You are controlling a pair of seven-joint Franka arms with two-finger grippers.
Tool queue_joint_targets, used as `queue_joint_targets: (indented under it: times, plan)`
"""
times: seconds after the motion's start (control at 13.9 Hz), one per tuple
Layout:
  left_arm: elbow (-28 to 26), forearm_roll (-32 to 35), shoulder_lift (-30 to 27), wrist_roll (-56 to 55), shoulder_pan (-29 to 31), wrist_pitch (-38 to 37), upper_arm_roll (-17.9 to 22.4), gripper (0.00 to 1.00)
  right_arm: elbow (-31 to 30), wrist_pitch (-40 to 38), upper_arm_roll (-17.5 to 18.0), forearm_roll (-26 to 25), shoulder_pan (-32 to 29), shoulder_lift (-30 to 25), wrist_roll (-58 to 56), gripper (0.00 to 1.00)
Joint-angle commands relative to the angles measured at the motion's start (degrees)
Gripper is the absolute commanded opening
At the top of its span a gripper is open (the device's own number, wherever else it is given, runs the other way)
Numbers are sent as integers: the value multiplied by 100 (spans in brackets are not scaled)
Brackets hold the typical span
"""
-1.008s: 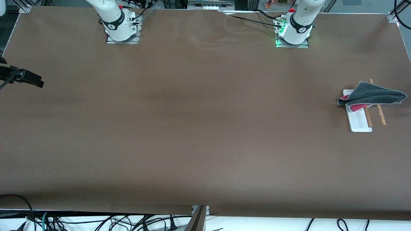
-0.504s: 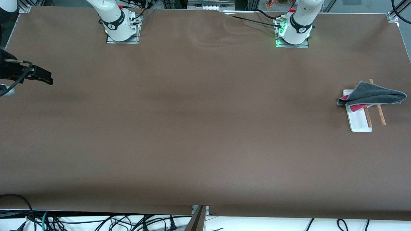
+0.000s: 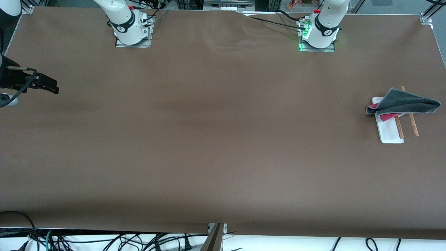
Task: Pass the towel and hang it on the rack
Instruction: 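Release the towel and raise the left gripper off the rack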
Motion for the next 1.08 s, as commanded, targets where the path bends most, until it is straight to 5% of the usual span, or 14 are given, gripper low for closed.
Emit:
queue_joint_targets:
  times: [0.0, 0.36, 0.79, 1.01]
  plan:
    - [-291, 396, -495, -1811, -712, -221, 13, 100, 10, 123, 46, 90, -79, -1, -76, 100]
    - [-512, 616, -760, -4127, -2181, -274, 5, 100, 10, 317, 55, 90, -70, 35, -182, 100]
    - [-521, 599, -813, -5175, -2937, -257, 31, 100, 10, 326, 37, 90, -79, 43, -182, 100]
    - [-1807, 529, -1627, -5159, -3720, 759, 706, 100, 10, 343, 37, 90, -79, 70, -173, 100]
